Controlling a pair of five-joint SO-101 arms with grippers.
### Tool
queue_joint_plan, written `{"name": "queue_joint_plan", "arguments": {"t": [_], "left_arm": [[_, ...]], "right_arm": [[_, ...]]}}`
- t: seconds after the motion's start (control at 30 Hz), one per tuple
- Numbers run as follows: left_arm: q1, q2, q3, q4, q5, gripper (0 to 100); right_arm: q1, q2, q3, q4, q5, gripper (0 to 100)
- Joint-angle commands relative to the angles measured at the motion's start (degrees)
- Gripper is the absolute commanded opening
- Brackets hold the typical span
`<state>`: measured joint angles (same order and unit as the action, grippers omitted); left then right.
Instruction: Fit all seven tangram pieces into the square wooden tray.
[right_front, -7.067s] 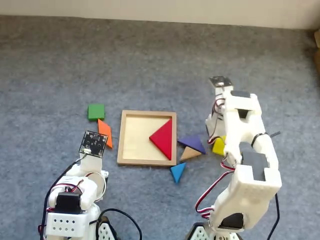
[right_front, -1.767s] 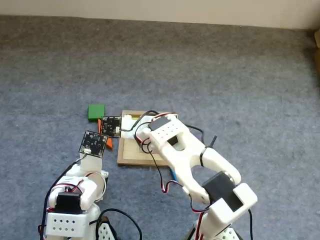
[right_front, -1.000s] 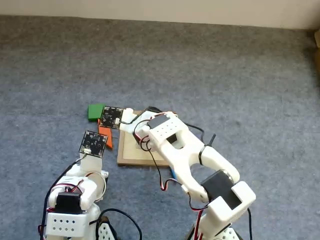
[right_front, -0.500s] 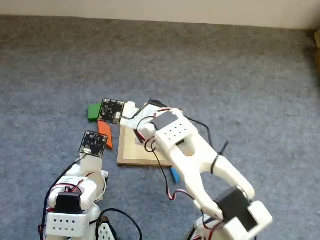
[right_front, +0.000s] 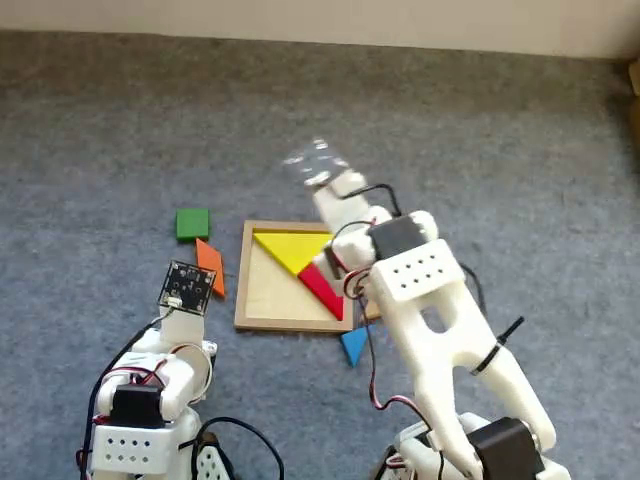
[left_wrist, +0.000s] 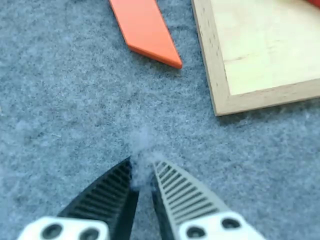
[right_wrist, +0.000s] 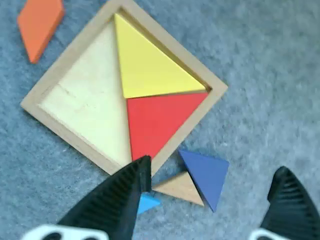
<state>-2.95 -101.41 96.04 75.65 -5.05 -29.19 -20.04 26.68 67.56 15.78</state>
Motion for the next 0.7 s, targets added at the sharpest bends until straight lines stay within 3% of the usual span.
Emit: {"name": "queue_joint_plan", "arguments": {"t": [0.0, 0.2, 0.67], "left_arm": [[-0.5, -2.9, 1.1, 0.4, -0.4, 1], [-0.5, -2.9, 1.1, 0.4, -0.4, 1], [-0.5, -2.9, 1.1, 0.4, -0.4, 1]], "right_arm": [[3.1, -2.3, 1.9, -0.1, -7.5, 35.4], [5.5, -2.3, 5.6, -1.7, -8.9, 35.4], [6.2, 8.9, 5.4, -2.2, 6.1, 35.5]]}}
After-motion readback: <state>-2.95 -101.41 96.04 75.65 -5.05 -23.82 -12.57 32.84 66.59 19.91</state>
